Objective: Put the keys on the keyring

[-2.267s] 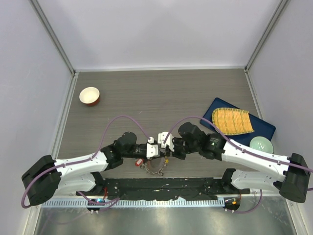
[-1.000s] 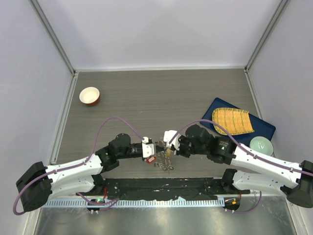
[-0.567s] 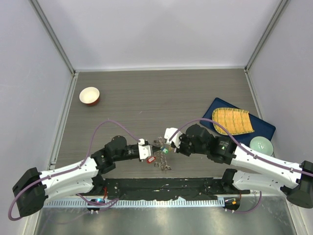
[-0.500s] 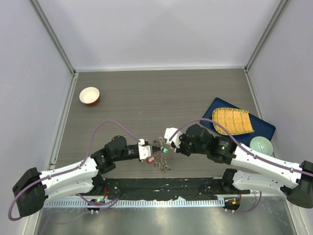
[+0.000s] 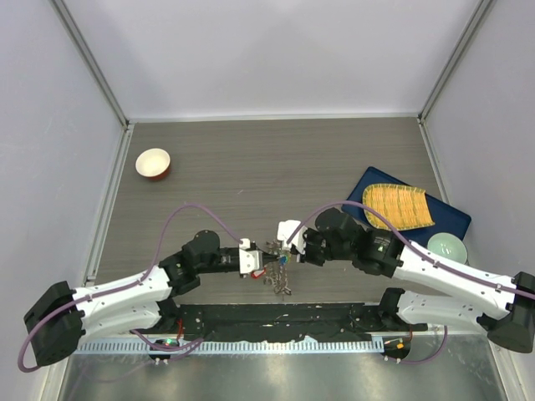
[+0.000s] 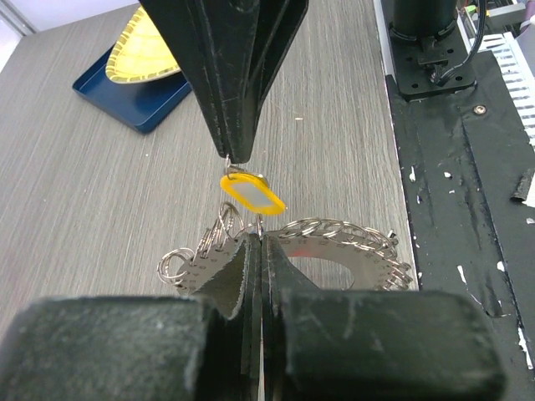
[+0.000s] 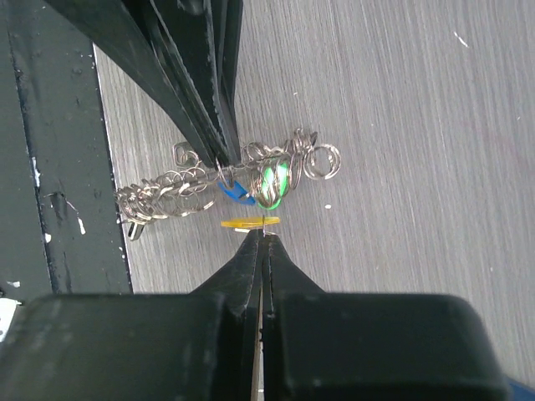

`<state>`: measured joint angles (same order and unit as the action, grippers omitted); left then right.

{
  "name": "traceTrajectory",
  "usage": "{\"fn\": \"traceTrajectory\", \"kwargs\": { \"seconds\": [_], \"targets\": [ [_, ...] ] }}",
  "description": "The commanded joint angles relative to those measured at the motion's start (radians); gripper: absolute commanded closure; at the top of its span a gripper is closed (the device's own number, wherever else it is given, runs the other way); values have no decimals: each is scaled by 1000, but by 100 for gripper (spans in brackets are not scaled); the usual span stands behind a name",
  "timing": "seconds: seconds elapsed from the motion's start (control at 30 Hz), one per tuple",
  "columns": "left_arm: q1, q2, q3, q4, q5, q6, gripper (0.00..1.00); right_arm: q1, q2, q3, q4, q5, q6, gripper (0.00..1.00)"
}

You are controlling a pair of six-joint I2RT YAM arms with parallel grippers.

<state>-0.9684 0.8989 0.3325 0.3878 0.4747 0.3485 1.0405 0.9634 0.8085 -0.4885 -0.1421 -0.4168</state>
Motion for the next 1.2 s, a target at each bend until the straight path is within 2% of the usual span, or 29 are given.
{"fn": "traceTrajectory", "kwargs": {
  "seconds": [0.0, 0.4, 1.17],
  "targets": [
    [2, 34, 53, 86, 24, 17, 100, 1, 21, 70, -18, -28, -46, 99],
    [2, 95, -44, 333, -18, -80, 100, 6, 15, 11, 22, -27, -43, 99],
    [2, 94, -39, 350, 7, -105, 100, 23, -20, -9, 36, 2, -57, 99]
  ]
}}
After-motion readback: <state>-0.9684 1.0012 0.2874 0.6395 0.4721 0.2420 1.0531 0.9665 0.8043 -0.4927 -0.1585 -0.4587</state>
